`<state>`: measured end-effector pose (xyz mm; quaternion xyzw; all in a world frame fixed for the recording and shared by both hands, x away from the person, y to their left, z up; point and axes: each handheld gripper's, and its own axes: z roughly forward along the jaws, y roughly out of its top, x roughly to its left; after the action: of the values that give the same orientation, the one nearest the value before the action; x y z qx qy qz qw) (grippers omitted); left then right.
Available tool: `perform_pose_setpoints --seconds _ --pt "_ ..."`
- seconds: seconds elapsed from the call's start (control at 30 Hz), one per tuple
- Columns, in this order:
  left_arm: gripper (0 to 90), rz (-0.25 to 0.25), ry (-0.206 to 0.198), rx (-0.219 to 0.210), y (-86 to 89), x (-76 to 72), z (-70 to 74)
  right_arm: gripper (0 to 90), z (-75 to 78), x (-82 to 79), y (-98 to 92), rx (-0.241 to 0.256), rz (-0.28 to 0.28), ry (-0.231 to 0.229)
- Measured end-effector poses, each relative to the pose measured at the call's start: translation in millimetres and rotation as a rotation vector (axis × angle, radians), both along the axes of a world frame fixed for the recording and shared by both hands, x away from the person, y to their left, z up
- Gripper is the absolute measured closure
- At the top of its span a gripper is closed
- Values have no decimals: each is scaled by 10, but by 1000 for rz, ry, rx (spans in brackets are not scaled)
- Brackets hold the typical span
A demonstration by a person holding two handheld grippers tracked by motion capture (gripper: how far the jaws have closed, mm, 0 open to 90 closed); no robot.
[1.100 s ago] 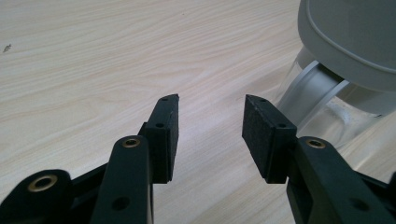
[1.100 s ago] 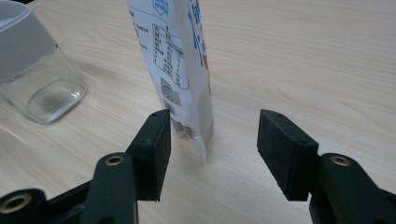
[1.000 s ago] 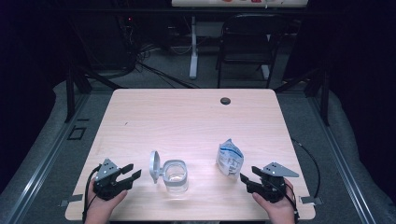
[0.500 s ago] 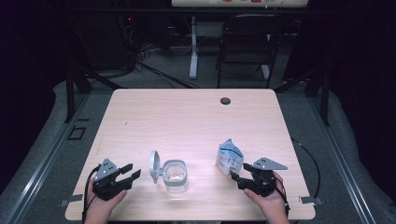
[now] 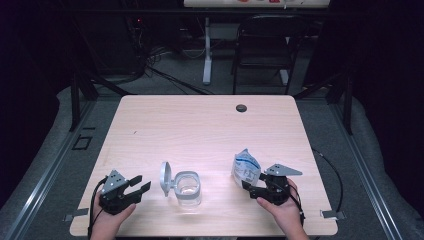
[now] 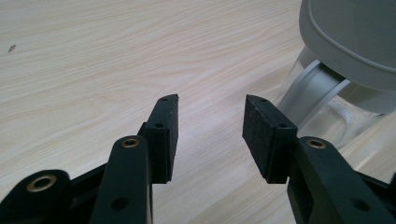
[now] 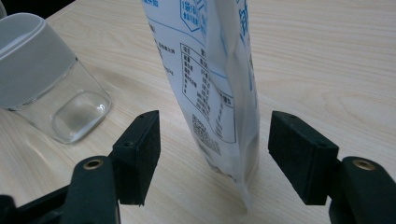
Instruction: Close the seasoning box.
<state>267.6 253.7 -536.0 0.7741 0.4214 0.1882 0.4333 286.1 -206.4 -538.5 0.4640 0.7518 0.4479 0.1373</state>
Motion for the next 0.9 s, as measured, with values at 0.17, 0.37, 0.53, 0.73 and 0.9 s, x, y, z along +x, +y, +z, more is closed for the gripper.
perform_pose_setpoints --seconds 0.17,0.37,0.53,0.73,0.9 --pt "562 -2 -2 1 7 2 3 338 -6 38 4 10 5 19" --pt "562 -2 0 0 0 2 0 338 -23 81 -2 18 16 50" --pt "562 -2 2 2 4 4 -2 338 -33 109 1 28 14 56" --pt "560 -3 2 2 2 5 -6 338 -50 139 18 27 8 59" --pt "558 -2 4 2 3 6 -10 338 -62 162 19 30 8 70"
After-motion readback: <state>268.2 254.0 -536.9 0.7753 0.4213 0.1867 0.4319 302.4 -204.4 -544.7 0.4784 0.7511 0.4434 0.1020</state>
